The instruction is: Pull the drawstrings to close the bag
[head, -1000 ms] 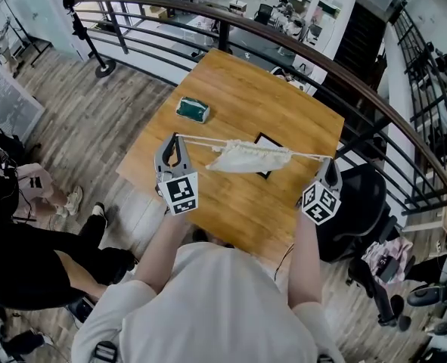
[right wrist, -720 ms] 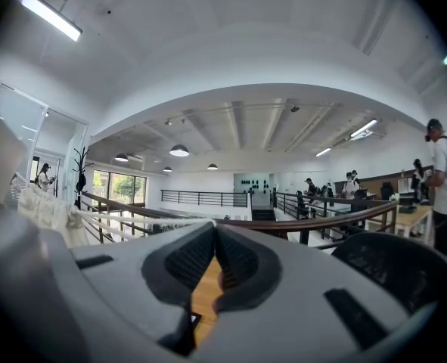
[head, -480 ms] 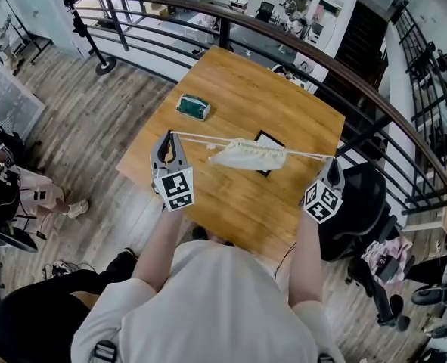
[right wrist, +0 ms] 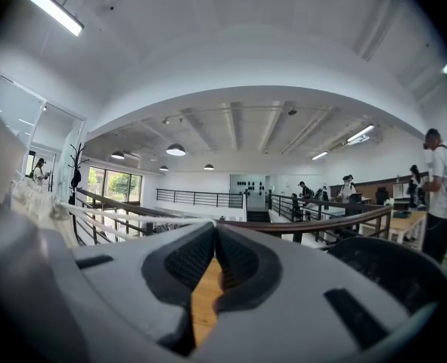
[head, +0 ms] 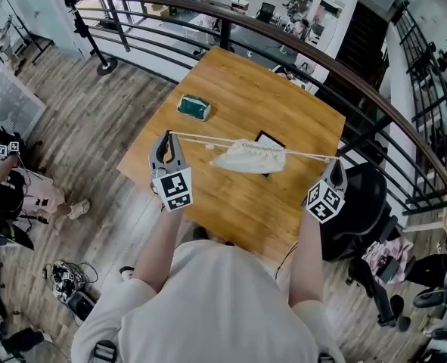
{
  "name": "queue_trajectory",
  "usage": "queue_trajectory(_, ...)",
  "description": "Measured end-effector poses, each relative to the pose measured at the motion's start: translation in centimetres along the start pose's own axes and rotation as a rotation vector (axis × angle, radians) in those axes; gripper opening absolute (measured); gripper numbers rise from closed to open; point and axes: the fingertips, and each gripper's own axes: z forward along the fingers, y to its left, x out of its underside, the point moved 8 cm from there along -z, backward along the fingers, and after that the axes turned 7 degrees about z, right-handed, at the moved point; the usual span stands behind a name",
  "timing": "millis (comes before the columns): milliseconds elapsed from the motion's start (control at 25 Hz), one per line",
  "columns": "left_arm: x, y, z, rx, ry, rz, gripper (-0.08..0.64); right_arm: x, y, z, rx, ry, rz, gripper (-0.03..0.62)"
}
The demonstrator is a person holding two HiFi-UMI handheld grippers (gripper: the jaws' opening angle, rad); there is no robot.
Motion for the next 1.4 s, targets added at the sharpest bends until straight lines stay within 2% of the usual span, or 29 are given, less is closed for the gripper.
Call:
queue_trajectory(320, 1.0, 0.4, 0.1, 0.015, 0.034, -0.038, 0.003, 0.6, -0.3, -0.1, 0.010, 0.016, -0.008, 0.009)
queue_trajectory(560, 1.3, 0.6, 0.4, 0.017, 0.032, -0.016, 0.002, 0.9, -0.4, 0.0, 0.014, 0.028, -0.011, 0.009)
queue_trajectory(760, 1.3, 0.9, 1.1, 0.056, 0.032, -0.017, -0.005, 1.0, 0.4, -0.2, -0.018, 0.046, -0.004, 0.008)
queue_trajectory(880, 1.0, 0.9, 1.6, 0.081, 0.030, -0.018, -0.006, 1.0, 0.9, -0.1, -0.041, 0.051, -0.032, 0.008)
queue_trajectory(1120, 1.1, 0.4, 2.3, 0.109, 0.039, -0.025, -0.006, 1.2, 1.2, -0.4, -0.052, 0.057, -0.035, 0.008)
queue_trajectory(1400, 0.7, -0.1, 2.8, 0.140, 0.021, -0.050, -0.006, -0.4, 1.7, -1.0, -0.084, 0.025, -0.046, 0.008)
